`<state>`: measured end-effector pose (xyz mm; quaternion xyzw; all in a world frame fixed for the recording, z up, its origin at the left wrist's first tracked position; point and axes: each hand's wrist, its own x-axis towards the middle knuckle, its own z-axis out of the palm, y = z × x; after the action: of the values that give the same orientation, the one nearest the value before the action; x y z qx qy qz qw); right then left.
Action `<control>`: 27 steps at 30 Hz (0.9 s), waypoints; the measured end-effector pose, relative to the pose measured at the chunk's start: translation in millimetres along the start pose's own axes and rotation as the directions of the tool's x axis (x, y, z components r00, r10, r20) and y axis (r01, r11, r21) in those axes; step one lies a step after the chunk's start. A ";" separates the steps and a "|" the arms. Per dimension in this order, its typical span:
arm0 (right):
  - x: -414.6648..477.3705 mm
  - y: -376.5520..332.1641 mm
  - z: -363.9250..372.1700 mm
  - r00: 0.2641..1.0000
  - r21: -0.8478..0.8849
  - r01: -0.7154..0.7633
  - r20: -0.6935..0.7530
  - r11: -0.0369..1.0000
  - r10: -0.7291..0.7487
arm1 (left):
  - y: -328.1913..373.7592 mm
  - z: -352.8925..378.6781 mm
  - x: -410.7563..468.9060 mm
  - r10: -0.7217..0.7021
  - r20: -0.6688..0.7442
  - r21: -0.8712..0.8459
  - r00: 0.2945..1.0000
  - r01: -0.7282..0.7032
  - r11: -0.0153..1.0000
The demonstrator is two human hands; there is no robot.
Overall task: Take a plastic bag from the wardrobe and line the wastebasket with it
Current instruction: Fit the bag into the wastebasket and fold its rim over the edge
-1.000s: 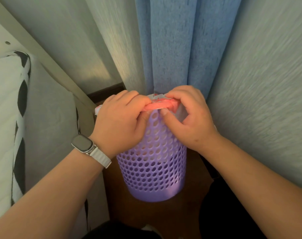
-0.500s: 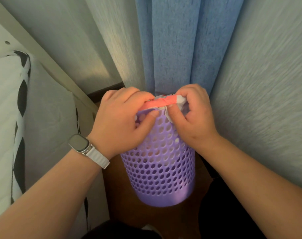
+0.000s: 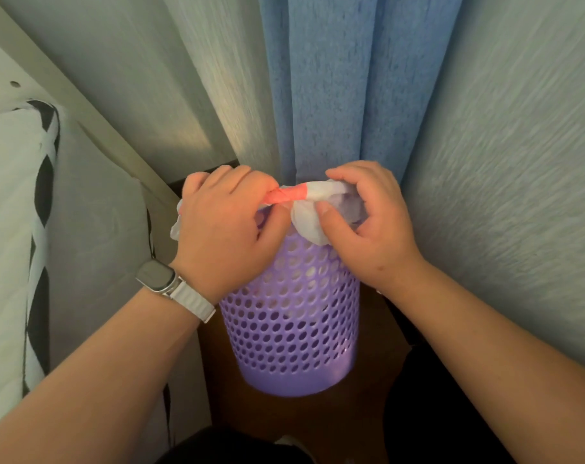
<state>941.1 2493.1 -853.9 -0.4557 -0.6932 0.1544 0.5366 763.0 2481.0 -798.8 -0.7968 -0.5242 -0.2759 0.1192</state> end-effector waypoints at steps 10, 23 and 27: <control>-0.4 3.4 -0.2 0.998 -0.009 -0.059 -0.027 0.998 0.059 | -0.2 -0.2 -4.9 0.073 -0.075 -0.013 0.995 -0.074 0.997; -3.4 -4.9 4.3 0.999 -0.014 -0.008 0.032 1.000 0.008 | 6.9 3.2 -5.2 0.099 0.027 0.037 0.995 -0.100 0.994; -0.1 2.7 -1.1 1.000 0.025 -0.006 0.011 1.000 0.006 | -6.7 0.8 -3.2 0.095 0.033 0.010 0.995 -0.095 0.995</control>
<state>943.4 2494.2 -855.4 -0.4502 -0.6928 0.1671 0.5379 756.3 2481.7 -801.9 -0.8244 -0.4893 -0.2540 0.1283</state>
